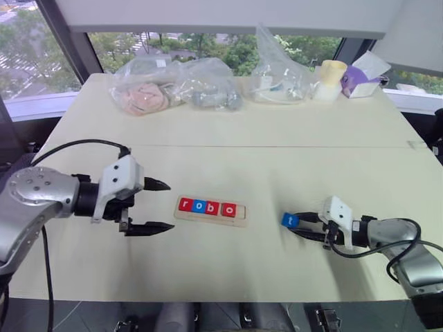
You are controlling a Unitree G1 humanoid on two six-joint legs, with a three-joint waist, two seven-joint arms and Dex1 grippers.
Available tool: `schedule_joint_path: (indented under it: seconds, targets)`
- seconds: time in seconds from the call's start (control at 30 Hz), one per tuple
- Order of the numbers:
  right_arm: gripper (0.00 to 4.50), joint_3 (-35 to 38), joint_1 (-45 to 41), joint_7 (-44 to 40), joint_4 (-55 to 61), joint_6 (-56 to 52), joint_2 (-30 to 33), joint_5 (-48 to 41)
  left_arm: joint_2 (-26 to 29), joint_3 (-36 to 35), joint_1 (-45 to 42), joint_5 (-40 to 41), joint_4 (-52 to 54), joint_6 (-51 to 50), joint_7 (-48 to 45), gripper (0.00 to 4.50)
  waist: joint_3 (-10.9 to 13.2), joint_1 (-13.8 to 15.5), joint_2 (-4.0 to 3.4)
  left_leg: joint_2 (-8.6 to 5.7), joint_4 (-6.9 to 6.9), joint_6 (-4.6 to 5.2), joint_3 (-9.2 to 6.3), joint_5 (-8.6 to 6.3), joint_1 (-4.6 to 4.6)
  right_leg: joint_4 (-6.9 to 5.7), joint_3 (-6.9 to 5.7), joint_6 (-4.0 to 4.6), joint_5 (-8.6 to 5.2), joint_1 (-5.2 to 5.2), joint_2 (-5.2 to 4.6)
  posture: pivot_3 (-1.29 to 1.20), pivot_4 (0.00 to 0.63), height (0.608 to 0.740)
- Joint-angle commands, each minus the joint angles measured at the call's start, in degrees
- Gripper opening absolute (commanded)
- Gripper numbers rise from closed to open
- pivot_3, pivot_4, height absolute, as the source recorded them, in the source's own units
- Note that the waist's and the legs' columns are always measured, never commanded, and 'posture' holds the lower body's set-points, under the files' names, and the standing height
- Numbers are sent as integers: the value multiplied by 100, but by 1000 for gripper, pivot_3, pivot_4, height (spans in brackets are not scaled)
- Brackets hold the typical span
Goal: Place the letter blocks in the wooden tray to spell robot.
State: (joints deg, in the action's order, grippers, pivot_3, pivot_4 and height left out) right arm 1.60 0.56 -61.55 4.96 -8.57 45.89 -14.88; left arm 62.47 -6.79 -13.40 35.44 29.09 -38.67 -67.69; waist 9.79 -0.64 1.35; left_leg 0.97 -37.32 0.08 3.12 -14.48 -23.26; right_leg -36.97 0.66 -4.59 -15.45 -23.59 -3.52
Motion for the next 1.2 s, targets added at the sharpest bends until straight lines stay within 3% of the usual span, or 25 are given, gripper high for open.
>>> schedule_joint_path:
  seconds: [0.03,0.3,0.63,1.2]
  targets:
    - [1129,-45,-334,113,941,-501,-60,-336,94,114,-168,-93,-70,194,-184,4500,2,-25,-3,0,0,0,1,0,0,-1,1,0,0,-1,0,0,150,739]
    - [1129,-947,-1596,120,1720,-2180,-139,-596,34,341,-298,-196,-176,303,-250,4500,3,15,-2,1,-1,0,-3,0,-7,-4,-2,1,1,-9,-2,0,150,739]
    - [1129,-1995,-2377,-195,794,-1866,-123,373,-73,180,25,-93,60,159,-2,4500,4,-13,-1,-4,-4,1,1,0,-12,-5,-4,0,1,-13,-5,0,150,739]
    - [1129,-2257,-2926,-325,-105,-1466,-580,854,-193,38,450,-56,91,115,396,4500,3,-17,-1,-2,-8,1,1,0,-11,-12,-5,-2,2,-14,1,0,150,739]
